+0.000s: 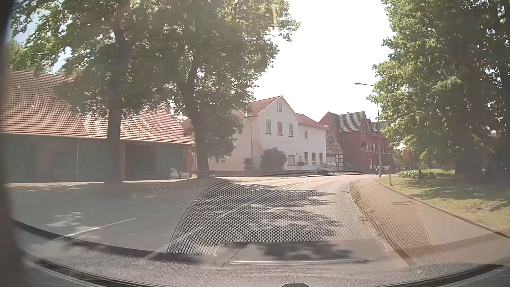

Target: Follow the waypoints while adhering to traffic rules and regulations

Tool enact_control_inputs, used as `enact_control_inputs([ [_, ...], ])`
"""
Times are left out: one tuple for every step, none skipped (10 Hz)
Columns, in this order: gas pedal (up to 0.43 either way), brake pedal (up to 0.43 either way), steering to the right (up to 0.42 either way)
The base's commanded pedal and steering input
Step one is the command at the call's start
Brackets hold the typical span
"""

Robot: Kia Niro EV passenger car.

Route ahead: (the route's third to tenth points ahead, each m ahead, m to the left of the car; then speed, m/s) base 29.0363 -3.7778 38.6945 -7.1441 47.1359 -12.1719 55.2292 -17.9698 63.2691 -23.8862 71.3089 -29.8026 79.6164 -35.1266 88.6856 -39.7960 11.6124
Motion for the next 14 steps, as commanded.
enact_control_inputs([
  [0.189, 0.0, 0.056],
  [0.189, 0.0, 0.056],
  [0.189, 0.0, 0.056],
  [0.189, 0.0, 0.056],
  [0.189, 0.0, 0.056],
  [0.189, 0.0, 0.056],
  [0.189, 0.0, 0.055],
  [0.189, 0.0, 0.054],
  [0.189, 0.0, 0.053],
  [0.177, 0.0, 0.052],
  [0.177, 0.0, 0.052],
  [0.177, 0.0, 0.052],
  [0.169, 0.0, 0.052],
  [0.169, 0.0, 0.052],
])
